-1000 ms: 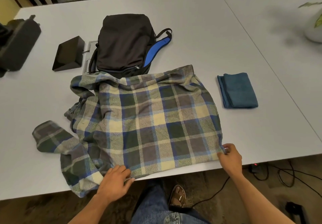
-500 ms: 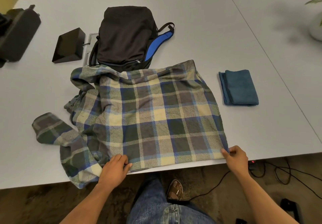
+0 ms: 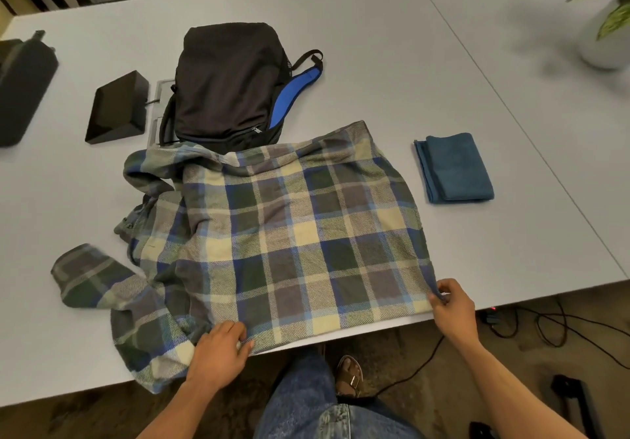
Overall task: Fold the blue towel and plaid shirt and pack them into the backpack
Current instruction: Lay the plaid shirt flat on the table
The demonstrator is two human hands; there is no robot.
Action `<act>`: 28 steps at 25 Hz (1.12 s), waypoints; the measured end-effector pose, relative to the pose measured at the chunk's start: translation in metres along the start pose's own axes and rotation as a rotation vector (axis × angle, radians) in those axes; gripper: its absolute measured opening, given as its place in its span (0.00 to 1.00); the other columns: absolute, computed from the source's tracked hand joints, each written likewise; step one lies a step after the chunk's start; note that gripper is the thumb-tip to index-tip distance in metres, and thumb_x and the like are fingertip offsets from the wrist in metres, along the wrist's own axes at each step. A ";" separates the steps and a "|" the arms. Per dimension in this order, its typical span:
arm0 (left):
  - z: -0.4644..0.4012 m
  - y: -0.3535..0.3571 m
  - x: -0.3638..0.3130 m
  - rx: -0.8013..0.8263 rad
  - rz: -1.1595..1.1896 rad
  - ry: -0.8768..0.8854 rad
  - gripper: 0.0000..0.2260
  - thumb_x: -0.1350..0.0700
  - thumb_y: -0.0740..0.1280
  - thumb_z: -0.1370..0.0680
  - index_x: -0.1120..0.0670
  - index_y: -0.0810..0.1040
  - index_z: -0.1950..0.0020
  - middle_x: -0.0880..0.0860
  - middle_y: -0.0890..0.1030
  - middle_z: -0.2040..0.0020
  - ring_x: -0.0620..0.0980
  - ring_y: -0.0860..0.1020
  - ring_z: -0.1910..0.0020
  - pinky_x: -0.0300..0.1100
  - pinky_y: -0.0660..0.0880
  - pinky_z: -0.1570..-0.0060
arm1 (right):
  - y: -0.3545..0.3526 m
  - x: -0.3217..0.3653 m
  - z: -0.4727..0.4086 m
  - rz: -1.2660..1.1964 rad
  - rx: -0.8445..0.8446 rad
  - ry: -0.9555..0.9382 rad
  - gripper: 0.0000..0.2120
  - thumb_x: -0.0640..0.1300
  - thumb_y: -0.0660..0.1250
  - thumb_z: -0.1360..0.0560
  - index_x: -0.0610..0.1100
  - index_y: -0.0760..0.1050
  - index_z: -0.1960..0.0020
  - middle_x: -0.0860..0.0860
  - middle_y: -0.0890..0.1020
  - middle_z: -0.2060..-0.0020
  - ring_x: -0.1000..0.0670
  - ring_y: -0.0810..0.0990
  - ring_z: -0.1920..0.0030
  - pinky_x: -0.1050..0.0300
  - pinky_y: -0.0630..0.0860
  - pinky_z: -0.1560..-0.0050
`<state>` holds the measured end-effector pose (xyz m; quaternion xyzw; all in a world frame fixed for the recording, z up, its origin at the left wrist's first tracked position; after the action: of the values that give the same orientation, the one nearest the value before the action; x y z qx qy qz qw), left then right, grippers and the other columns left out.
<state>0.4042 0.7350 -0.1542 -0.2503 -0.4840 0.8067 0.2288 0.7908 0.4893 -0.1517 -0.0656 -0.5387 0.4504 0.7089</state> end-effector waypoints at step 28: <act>-0.301 -0.107 -0.270 0.027 -0.158 0.790 0.28 0.52 0.69 0.23 0.51 0.64 0.24 0.50 0.64 0.24 0.53 0.62 0.26 0.51 0.61 0.31 | 0.008 0.022 -0.030 -0.023 -0.052 0.091 0.21 0.43 0.70 0.24 0.46 0.73 0.32 0.52 0.82 0.54 0.57 0.79 0.57 0.67 0.74 0.55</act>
<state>0.8138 0.8159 -0.1311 -0.5003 -0.3658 0.6347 0.4616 0.8116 0.5213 -0.1535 -0.0981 -0.5182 0.4248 0.7358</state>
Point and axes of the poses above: each hand's wrist, its own z-axis away from the middle knuckle, its own y-axis out of the palm, x = y × z, the point moved 2 cm from there along -z, towards the middle knuckle
